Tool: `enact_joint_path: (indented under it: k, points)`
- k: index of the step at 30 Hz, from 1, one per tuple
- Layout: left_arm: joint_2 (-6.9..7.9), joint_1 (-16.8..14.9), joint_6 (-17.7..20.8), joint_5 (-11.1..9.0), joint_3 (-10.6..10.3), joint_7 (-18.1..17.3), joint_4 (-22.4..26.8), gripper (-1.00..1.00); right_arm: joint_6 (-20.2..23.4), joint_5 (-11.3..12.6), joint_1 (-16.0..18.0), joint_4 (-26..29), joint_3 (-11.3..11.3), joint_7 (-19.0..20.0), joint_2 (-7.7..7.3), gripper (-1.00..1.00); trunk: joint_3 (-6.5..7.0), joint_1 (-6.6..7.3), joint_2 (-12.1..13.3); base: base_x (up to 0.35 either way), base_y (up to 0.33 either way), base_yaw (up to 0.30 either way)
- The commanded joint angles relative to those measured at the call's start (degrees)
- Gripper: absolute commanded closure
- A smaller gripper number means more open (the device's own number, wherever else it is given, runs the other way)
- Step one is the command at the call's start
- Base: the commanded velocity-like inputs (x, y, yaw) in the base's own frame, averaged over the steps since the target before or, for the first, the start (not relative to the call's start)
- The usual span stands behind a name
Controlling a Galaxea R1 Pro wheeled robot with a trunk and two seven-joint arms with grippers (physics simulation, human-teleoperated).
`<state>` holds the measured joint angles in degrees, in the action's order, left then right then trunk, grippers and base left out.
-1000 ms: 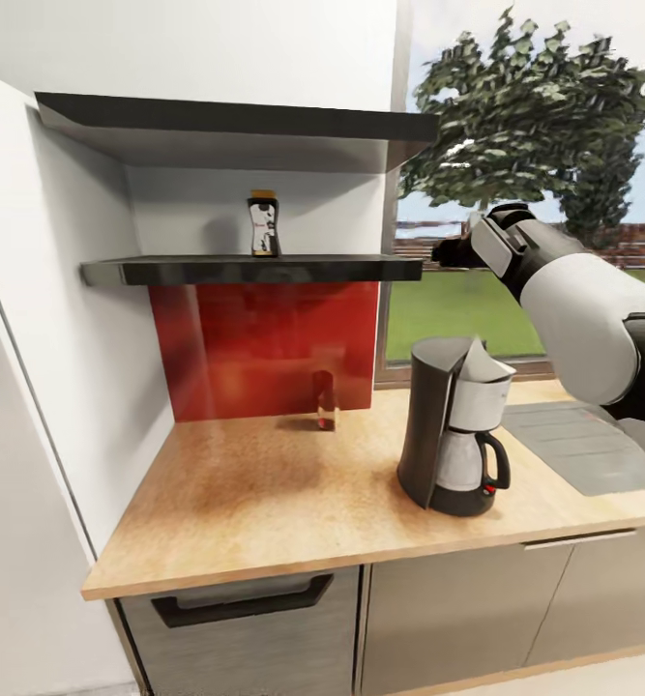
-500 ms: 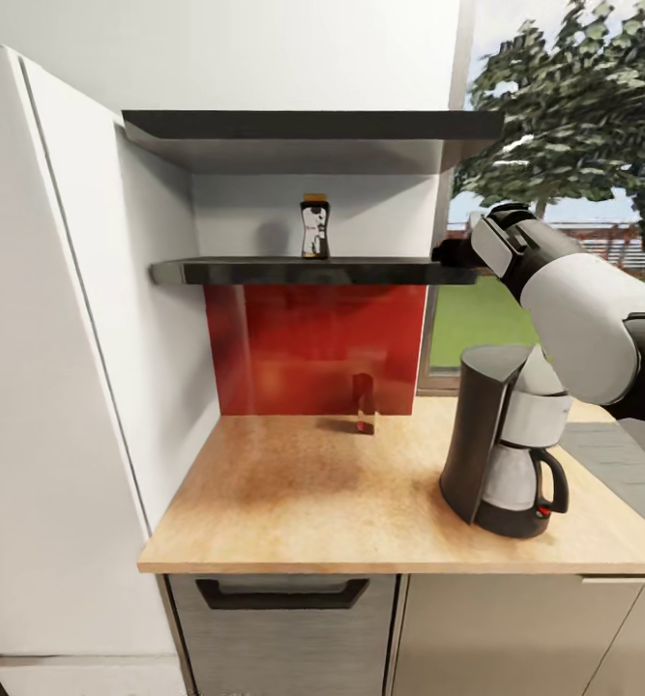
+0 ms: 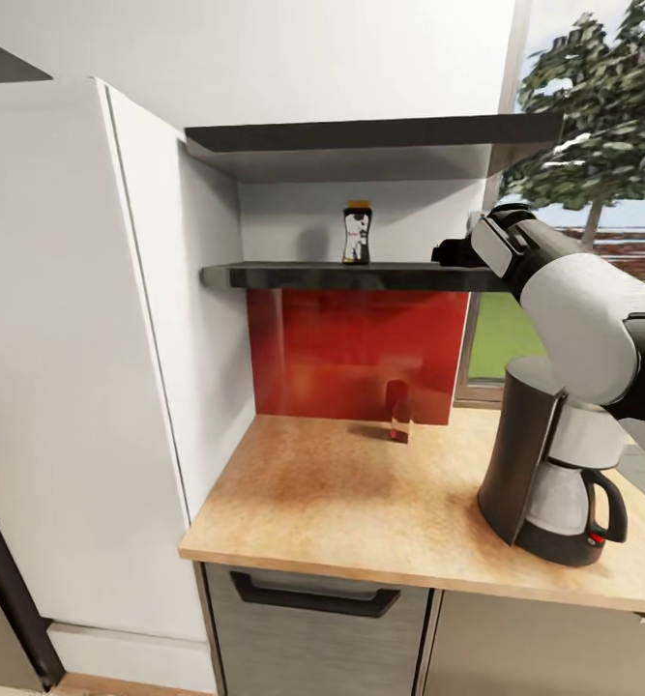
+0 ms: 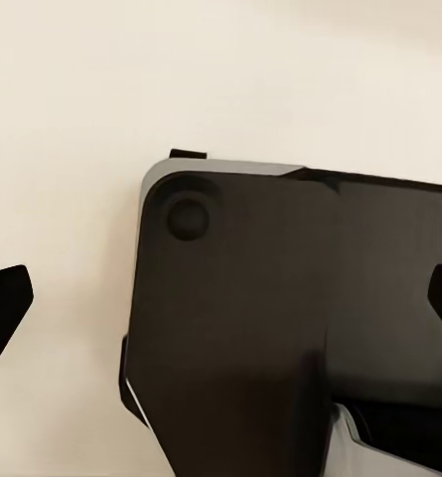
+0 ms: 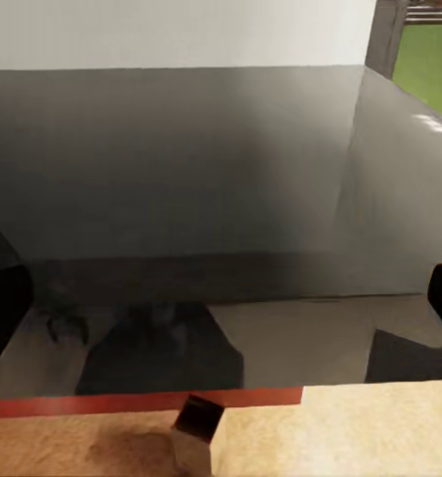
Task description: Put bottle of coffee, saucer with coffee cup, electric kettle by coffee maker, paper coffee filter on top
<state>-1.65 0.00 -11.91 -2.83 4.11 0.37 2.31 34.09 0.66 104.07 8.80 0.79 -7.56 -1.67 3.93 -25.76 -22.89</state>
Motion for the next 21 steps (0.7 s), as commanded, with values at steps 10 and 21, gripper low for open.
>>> enact_joint_path:
  k: [10, 21]
  points:
    - [-0.02, 0.0, -0.13, -0.16, 0.35, -0.02, 0.04, -1.0, 0.28, 0.06, -0.01, 0.11, 0.09, -0.18, 0.0, -1.0, 0.72, -0.02, -0.03, 0.0, 0.0, 0.203]
    - [-0.05, 0.0, -0.13, -0.16, 0.32, 0.01, 0.06, -1.0, 0.28, 0.05, -0.01, 0.14, 0.09, -0.18, -0.01, -1.0, 1.64, -0.02, -0.03, 0.035, 0.0, 0.158]
